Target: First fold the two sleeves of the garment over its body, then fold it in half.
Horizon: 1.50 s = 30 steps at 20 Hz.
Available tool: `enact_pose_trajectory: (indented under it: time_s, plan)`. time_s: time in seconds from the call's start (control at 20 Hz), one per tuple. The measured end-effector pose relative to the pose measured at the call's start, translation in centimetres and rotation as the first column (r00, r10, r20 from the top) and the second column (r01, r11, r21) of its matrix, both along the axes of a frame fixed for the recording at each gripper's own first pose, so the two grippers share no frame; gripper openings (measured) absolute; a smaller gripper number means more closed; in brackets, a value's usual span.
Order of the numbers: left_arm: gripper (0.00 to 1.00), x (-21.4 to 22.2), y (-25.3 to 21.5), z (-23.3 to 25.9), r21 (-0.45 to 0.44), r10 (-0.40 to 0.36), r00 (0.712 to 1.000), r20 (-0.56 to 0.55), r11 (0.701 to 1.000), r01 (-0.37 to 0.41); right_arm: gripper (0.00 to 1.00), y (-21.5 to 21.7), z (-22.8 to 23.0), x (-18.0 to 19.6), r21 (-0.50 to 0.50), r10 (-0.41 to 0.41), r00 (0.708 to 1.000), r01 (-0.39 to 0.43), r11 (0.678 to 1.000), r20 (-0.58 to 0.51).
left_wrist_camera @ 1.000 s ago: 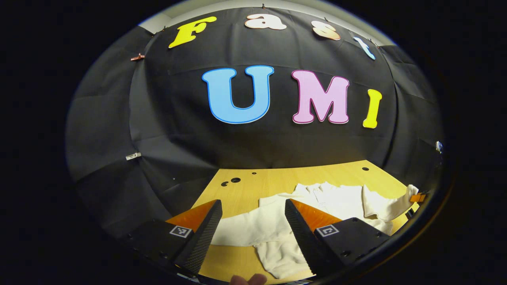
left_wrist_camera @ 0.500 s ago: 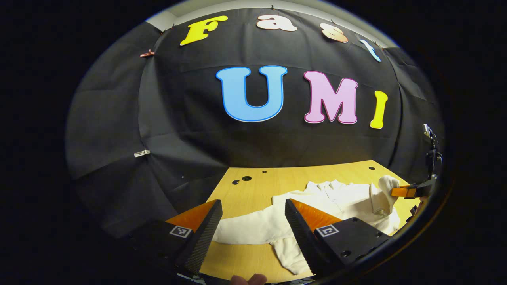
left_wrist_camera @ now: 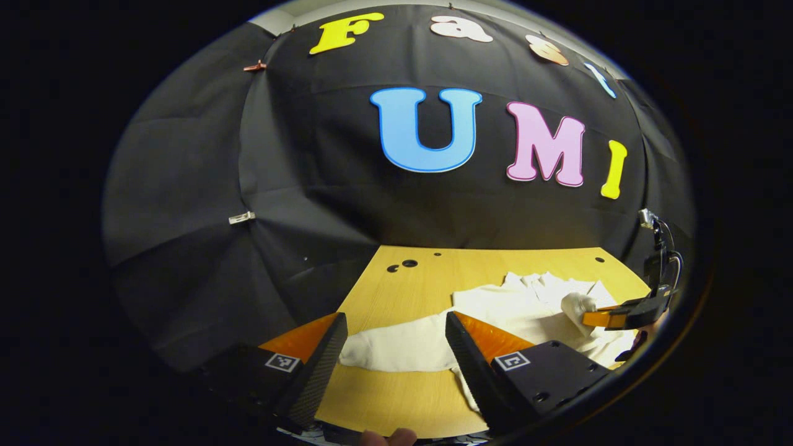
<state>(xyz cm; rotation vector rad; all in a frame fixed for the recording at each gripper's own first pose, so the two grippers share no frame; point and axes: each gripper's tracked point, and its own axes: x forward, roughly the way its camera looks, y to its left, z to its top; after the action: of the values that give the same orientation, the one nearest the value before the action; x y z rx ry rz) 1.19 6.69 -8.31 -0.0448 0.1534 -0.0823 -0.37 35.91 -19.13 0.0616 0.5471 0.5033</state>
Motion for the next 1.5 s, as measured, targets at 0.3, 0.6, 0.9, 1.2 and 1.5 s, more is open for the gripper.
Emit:
enact_pose_trajectory:
  time_s: [0.3,0.6,0.9,1.2,1.5]
  plan:
    - [0.98,2.6,2.1,-5.3,-0.057,0.026,0.993,-0.112,0.998,-0.032,0.10,2.7,-6.1,-0.5,-0.107,0.044,0.991,-0.058,0.993,-0.129]
    - [0.96,7.3,3.1,-10.3,-0.055,0.030,0.979,-0.204,0.998,-0.042,0.36,4.1,-7.0,-1.6,-0.031,0.074,0.971,-0.083,0.996,-0.228]
    - [0.99,11.9,4.0,-13.8,0.028,0.042,0.959,-0.281,0.999,-0.035,0.69,2.5,-3.9,-3.4,0.050,0.115,0.967,-0.106,0.993,-0.229]
    - [0.96,14.7,4.8,-16.8,0.080,0.057,0.935,-0.350,0.996,-0.030,0.72,-2.3,-0.3,-4.9,0.091,0.105,0.976,-0.089,0.992,-0.191]
    - [0.96,15.8,4.8,-20.0,0.084,0.054,0.892,-0.449,0.996,-0.017,0.72,-8.5,1.6,-4.9,0.103,0.003,0.984,0.016,0.995,-0.177]
